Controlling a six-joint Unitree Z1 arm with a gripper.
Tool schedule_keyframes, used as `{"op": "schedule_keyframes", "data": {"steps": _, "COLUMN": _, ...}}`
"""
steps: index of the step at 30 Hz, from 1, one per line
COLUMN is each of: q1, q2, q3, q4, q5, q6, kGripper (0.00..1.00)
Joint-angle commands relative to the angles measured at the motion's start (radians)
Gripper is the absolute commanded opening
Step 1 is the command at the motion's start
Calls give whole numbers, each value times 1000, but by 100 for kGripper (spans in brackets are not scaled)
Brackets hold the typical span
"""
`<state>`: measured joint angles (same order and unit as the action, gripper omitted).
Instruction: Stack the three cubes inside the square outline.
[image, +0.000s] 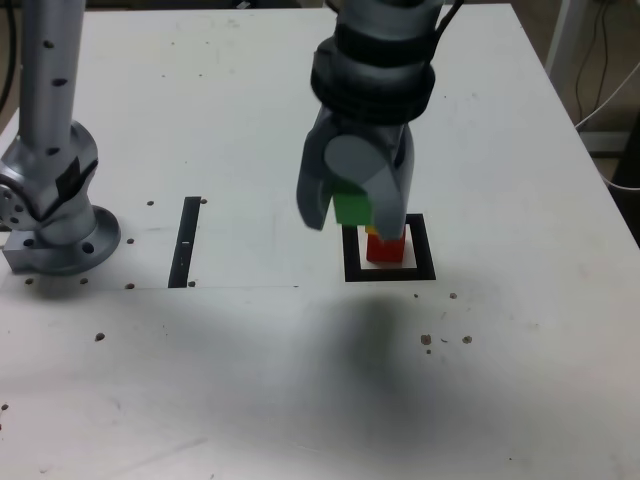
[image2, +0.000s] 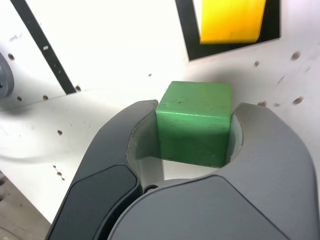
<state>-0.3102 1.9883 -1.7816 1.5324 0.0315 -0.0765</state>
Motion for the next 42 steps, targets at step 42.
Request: {"op": "schedule_keyframes", "data": {"steps": 42, "q1": 158, "q2": 113, "q3": -97, "q4": 47, "q5": -7, "q6": 201, "kGripper": 29}}
